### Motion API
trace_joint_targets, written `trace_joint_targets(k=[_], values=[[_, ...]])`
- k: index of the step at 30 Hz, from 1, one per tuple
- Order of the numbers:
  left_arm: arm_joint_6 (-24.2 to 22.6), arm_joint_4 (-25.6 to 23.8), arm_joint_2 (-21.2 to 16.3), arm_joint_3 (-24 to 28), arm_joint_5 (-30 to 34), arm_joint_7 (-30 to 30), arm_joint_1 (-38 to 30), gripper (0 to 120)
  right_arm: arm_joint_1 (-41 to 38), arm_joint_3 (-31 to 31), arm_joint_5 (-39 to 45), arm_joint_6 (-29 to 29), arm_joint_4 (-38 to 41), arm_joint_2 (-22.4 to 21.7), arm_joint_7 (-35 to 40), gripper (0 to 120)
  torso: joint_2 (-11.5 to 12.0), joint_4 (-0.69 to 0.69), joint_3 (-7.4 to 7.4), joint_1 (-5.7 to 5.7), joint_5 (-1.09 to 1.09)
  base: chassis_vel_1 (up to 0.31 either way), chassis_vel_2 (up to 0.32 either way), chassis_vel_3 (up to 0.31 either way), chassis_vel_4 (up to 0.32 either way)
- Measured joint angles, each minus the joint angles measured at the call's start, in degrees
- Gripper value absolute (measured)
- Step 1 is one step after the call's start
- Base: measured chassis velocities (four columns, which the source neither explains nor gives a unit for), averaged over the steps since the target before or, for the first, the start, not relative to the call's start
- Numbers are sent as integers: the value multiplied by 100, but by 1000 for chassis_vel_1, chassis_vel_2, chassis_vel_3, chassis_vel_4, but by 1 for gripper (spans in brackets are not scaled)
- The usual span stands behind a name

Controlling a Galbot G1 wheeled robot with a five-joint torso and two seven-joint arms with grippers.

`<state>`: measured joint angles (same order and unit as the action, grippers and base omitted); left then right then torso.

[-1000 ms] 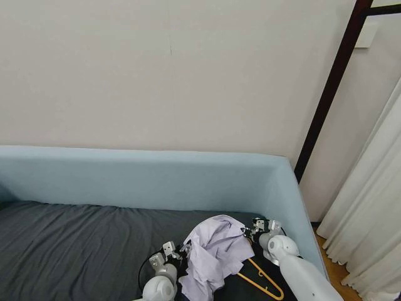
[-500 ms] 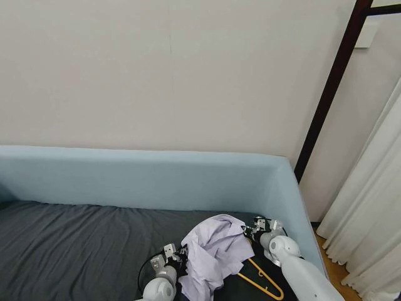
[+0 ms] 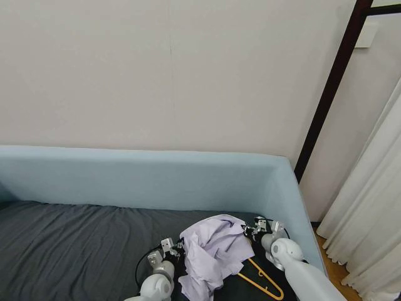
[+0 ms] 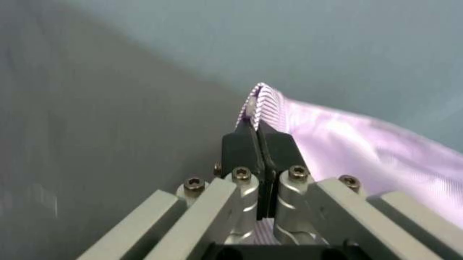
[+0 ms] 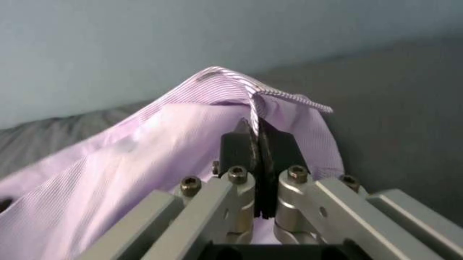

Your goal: Pick up the clothes from the sofa and hang them on the clothes hanger.

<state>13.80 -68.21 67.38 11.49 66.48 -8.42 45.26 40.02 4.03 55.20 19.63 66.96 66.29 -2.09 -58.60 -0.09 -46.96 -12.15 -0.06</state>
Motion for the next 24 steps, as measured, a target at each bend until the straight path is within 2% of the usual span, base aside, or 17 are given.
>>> trace_joint_targets(k=[1,2,4,5,6,8,11,12,17,18,22,24], values=[[-12,-259,-137,-72,-30,-62,26,0,24,-62,72,31,322,-89,107,0,0,-2,0,0,0,0,0,0,0],[-12,-259,-137,-72,-30,-62,26,0,24,-62,72,31,322,-89,107,0,0,-2,0,0,0,0,0,0,0],[-86,-931,-506,-280,-98,-184,141,0,-49,-264,244,86,830,-210,314,0,0,-1,0,0,-1,0,0,0,0],[-117,-1277,-734,-416,-152,-259,205,0,-173,-444,353,88,1049,-274,441,0,0,4,0,0,0,0,0,0,0],[-117,-1277,-734,-416,-152,-259,205,0,-173,-444,353,88,1049,-274,441,0,0,4,0,0,0,0,0,0,0],[-172,-1779,-1114,-631,-242,-417,271,0,-416,-774,529,97,1492,-396,630,0,0,10,0,0,0,0,0,0,0],[-279,-2324,-1610,-919,-221,-612,261,0,-734,-1103,805,134,2088,-619,941,0,0,5,0,0,-1,0,0,0,0],[-279,-2324,-1610,-919,-221,-612,261,0,-734,-1103,805,134,2088,-619,941,0,0,5,0,0,-1,0,0,0,0],[-432,-3253,-2398,-1171,47,-818,106,0,-1210,-1294,1221,203,2996,-1038,1570,0,0,0,0,0,0,0,0,0,0],[-432,-3253,-2398,-1171,47,-818,106,0,-1210,-1294,1221,203,2996,-1038,1570,0,0,0,0,0,0,0,0,0,0],[-663,-4065,-3079,-1451,302,-1008,-141,0,-2066,-1567,1819,181,3698,-1639,2069,0,0,2,0,0,0,0,0,0,0],[-676,-4118,-3144,-1466,338,-1019,-191,0,-2172,-1592,1896,180,3751,-1689,2113,0,0,2,0,1,0,0,0,0,0]])
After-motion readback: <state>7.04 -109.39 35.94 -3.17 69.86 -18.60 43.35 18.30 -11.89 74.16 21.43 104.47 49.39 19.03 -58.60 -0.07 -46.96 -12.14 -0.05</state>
